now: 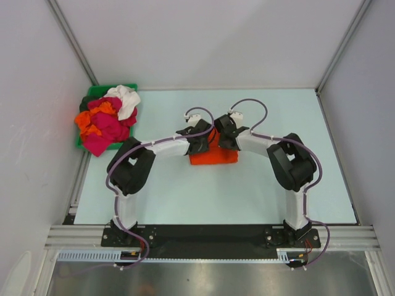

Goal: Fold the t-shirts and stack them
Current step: Smooth out wrinkles on the folded tshirt

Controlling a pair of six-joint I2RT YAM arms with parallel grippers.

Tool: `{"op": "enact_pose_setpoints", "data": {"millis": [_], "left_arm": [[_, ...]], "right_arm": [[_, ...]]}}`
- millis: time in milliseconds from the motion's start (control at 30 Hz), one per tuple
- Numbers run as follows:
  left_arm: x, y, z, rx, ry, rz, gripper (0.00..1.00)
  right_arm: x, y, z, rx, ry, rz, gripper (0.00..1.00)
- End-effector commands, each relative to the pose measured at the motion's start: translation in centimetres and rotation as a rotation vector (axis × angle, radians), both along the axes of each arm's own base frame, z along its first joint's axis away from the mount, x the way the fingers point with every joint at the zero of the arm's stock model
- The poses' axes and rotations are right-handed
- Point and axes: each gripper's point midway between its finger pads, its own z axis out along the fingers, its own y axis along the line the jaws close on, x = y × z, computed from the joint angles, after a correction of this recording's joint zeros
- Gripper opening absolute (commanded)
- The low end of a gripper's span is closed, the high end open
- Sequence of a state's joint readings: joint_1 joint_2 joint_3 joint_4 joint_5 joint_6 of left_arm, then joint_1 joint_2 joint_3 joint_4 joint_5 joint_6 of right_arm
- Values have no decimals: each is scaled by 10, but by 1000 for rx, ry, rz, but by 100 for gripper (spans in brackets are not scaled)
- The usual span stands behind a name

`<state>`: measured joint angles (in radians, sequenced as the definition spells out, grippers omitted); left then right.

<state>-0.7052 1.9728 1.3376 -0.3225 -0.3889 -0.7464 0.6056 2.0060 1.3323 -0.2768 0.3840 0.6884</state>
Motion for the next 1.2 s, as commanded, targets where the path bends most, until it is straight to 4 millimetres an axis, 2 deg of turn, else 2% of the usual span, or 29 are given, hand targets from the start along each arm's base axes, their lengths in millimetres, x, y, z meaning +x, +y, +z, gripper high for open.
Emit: {"op": "enact_pose_setpoints", "data": {"millis": [0, 33, 100, 133, 267, 400, 433, 567, 700, 900, 1167], "left_arm": [[-19, 7, 19, -8, -12, 16, 51], [-19, 9, 31, -19, -34, 21, 52], [-22, 13, 40, -26, -48, 23, 52], [-24, 14, 47, -35, -60, 22, 52], [-32, 21, 49, -35, -62, 27, 52], [-43, 23, 32, -24, -21, 27, 52], [-46, 25, 26, -17, -9, 27, 52], [-53, 24, 9, 2, 19, 17, 51], [-52, 21, -8, 26, 52, 5, 51], [-51, 18, -14, 37, 73, 3, 51], [-52, 26, -23, 75, 87, 4, 52]], "right_arm": [[-5, -10, 33, -2, -69, -18, 16], [-3, -10, 56, 19, -108, -20, 17], [-6, -14, 73, 22, -130, -27, 19], [-7, -15, 88, 37, -156, -28, 20], [-24, -22, 97, 42, -153, -30, 21], [-46, -27, 74, 32, -99, -34, 20], [-56, -30, 61, 19, -73, -31, 20], [-76, -29, 33, 18, -25, -22, 19], [-86, -29, -4, -20, 43, -8, 16], [-97, -28, -26, -32, 97, -2, 15], [-124, -19, -33, -24, 132, 25, 15]]}}
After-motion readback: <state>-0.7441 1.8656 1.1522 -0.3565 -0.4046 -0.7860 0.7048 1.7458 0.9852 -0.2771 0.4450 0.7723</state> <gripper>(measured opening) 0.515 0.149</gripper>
